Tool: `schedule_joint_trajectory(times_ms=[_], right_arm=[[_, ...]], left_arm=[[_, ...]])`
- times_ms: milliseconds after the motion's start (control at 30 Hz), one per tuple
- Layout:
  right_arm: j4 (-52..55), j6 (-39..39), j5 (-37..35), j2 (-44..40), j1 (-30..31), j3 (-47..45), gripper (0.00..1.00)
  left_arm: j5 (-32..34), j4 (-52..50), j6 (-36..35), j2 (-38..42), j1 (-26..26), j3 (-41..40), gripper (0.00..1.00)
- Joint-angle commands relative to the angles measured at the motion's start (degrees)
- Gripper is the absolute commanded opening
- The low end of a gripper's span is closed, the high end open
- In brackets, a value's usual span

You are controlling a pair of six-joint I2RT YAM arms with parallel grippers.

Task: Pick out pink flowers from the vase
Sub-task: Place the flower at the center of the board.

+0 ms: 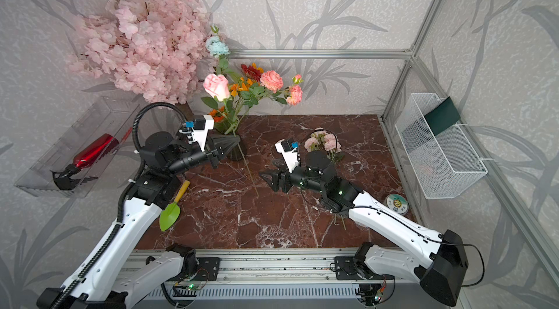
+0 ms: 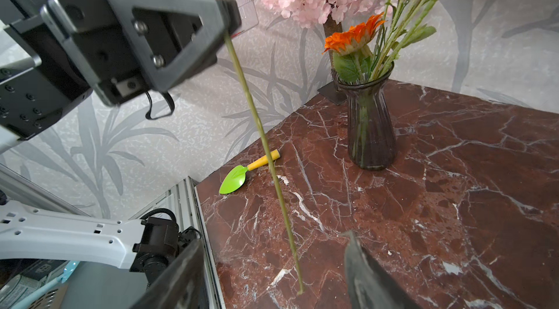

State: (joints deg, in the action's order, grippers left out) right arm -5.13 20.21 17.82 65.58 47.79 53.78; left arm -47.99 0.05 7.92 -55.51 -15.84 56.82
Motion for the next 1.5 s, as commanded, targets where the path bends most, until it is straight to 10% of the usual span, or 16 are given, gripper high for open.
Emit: schedule_joint_trajectory(times_ms=[0, 867, 1167, 1467], right_arm=[[-3.5, 1.7, 2.0, 1.6, 0.3, 2.1, 0.66], [-10.3, 6.3, 6.7, 10.2, 0.3, 6.1, 0.30], [-9.2, 5.7, 7.0, 10.2, 0.5, 6.4, 0.00], [-7.8, 4.2, 5.8, 8.5, 0.5, 6.1, 0.00]], left_arm=[[-3.7, 1.0, -0.9, 0.0, -1.9, -0.9, 0.03], [-5.8, 7.0, 2.3, -1.8, -5.2, -6.1, 0.03], [-5.6, 7.0, 2.0, -1.9, -5.4, -6.3, 0.03], [-5.2, 6.9, 1.9, -1.8, -5.5, -6.1, 0.03]])
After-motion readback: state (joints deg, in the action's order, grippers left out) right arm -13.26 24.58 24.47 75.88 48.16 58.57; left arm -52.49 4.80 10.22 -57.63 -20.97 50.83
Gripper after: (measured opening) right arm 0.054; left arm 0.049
